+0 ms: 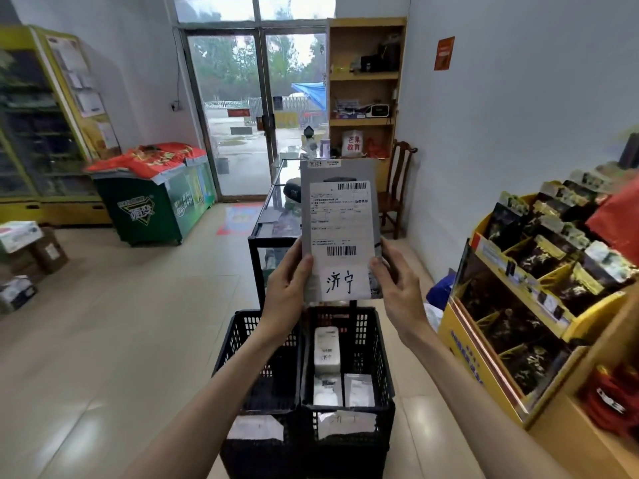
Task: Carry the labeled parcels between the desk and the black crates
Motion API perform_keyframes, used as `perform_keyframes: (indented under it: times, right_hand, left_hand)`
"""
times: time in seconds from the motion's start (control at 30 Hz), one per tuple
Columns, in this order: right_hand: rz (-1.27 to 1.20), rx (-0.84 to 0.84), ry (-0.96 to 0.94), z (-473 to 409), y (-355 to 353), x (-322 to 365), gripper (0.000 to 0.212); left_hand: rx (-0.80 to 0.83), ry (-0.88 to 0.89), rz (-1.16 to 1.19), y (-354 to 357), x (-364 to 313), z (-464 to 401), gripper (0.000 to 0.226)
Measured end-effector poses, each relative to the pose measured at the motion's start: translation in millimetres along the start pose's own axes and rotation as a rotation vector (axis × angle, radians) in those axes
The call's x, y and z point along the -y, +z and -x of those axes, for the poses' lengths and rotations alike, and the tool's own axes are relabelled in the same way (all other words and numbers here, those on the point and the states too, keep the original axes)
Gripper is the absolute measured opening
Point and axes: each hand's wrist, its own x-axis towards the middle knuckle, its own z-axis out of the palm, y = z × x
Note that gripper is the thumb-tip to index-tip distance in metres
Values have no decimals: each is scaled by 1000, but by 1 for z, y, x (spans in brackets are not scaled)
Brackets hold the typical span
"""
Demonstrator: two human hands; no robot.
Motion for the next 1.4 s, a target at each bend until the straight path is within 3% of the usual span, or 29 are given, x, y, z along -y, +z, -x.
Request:
perform_keyframes:
  times: [0.2, 0.6, 0.97, 1.4]
  right_hand:
    - [37, 21, 60, -59, -2, -48, 42]
    - [68, -6, 232, -134, 21, -117, 44]
    - [116, -82, 455, -141, 17, -205, 44]
    - [78, -21, 736, -160, -38, -353, 52]
  left_hand:
    - [-48, -47, -21, 10, 41, -54, 44]
    - [19, -176, -18, -4, 112, -141, 47]
    - [122, -400, -30, 2, 208, -167, 49]
    - [215, -655, -164, 45, 342, -192, 57]
